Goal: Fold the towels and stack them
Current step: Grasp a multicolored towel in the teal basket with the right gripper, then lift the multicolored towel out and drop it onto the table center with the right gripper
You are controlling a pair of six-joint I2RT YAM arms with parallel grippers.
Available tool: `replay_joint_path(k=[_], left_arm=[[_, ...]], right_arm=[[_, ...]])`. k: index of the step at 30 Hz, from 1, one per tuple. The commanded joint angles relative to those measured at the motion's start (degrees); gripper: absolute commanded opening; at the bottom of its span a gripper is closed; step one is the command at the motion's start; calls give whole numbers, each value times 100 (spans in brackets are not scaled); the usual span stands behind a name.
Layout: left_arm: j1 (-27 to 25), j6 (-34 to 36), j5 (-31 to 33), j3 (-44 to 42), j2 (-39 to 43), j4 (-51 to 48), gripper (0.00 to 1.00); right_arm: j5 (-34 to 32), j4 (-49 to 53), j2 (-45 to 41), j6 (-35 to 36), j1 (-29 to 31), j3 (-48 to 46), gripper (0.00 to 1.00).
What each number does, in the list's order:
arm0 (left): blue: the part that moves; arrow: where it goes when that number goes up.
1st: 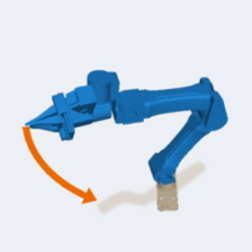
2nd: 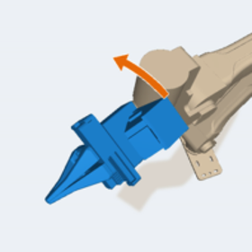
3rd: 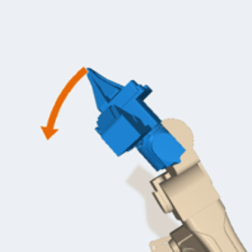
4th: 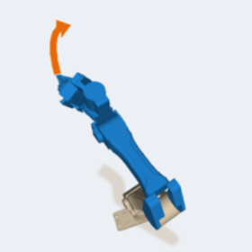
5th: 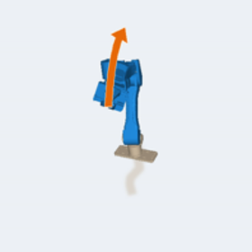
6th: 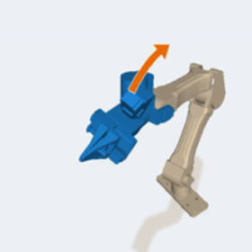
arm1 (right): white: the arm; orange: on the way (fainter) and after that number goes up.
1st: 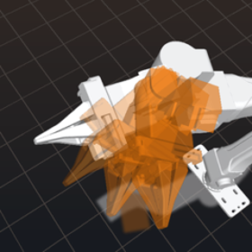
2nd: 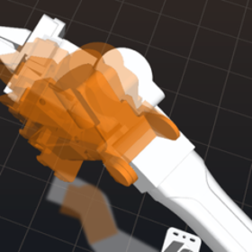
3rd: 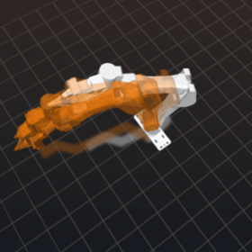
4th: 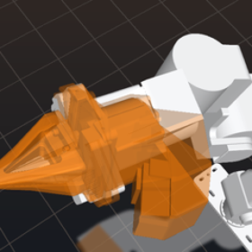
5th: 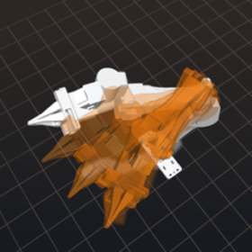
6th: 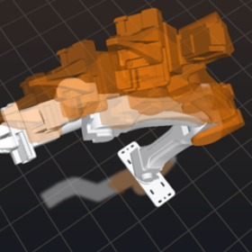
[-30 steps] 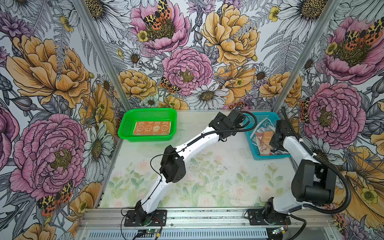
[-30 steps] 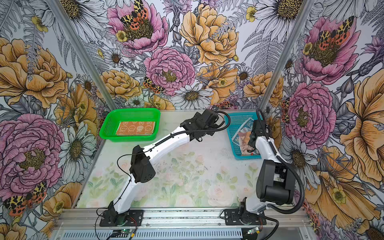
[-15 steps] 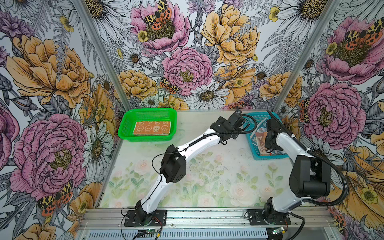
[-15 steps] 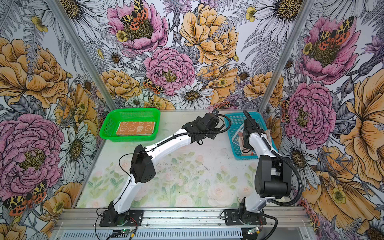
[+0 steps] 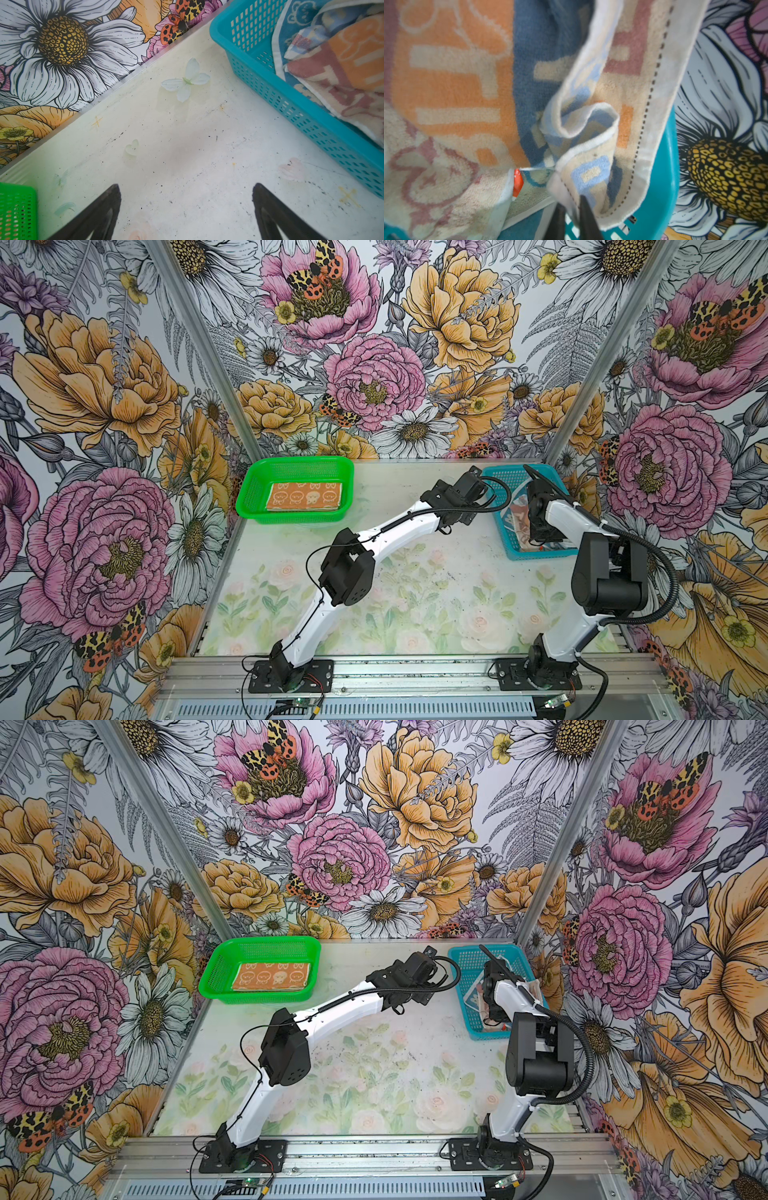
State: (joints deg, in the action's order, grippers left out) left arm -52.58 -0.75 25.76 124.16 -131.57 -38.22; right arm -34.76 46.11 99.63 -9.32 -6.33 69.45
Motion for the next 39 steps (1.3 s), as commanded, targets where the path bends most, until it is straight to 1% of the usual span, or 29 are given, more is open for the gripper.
replay_joint_path(k=[1, 5, 8, 12, 14, 19, 23, 27, 28, 31, 34, 36, 39], left_arm=[[48, -98, -173, 21, 333, 192, 99], [68, -84, -240, 78, 440, 189, 99], [122, -133, -243, 40, 581, 183, 99], [309, -234, -330, -55, 816, 166, 99], [436, -321, -414, -151, 974, 159, 99], [702, -592, -575, -607, 1549, 165, 99], [757, -668, -420, -1075, 2054, 174, 99], [860, -852, -205, -1690, 2668, 184, 99], [909, -903, -177, -1905, 3035, 202, 99], [1123, -1146, -271, -2470, 3656, 324, 99], [1413, -1406, -529, -3083, 4279, 522, 99], [1623, -1577, -735, -3465, 4612, 675, 99], [1913, -1842, -1006, -3918, 4941, 831, 99]], right_arm=[[-279, 57, -432, -72, 170, 350, 0], [-171, 368, -876, -191, 230, 895, 0], [33, 672, -1160, -258, 336, 1487, 0], [453, 1131, -1315, -332, 560, 2542, 0], [586, 1304, -1300, -322, 794, 3069, 0], [768, 1724, -935, -251, 1771, 4358, 0], [1043, 1838, -530, -322, 2707, 5354, 0], [1179, 2033, 83, -320, 3600, 6845, 0], [1238, 2087, 251, -316, 3812, 7272, 0], [1576, 2113, 678, -362, 4282, 8352, 0], [1949, 2091, 984, -495, 4436, 9107, 0], [2003, 2028, 1064, -527, 4413, 9192, 0], [2129, 2024, 1214, -626, 4212, 9072, 0]])
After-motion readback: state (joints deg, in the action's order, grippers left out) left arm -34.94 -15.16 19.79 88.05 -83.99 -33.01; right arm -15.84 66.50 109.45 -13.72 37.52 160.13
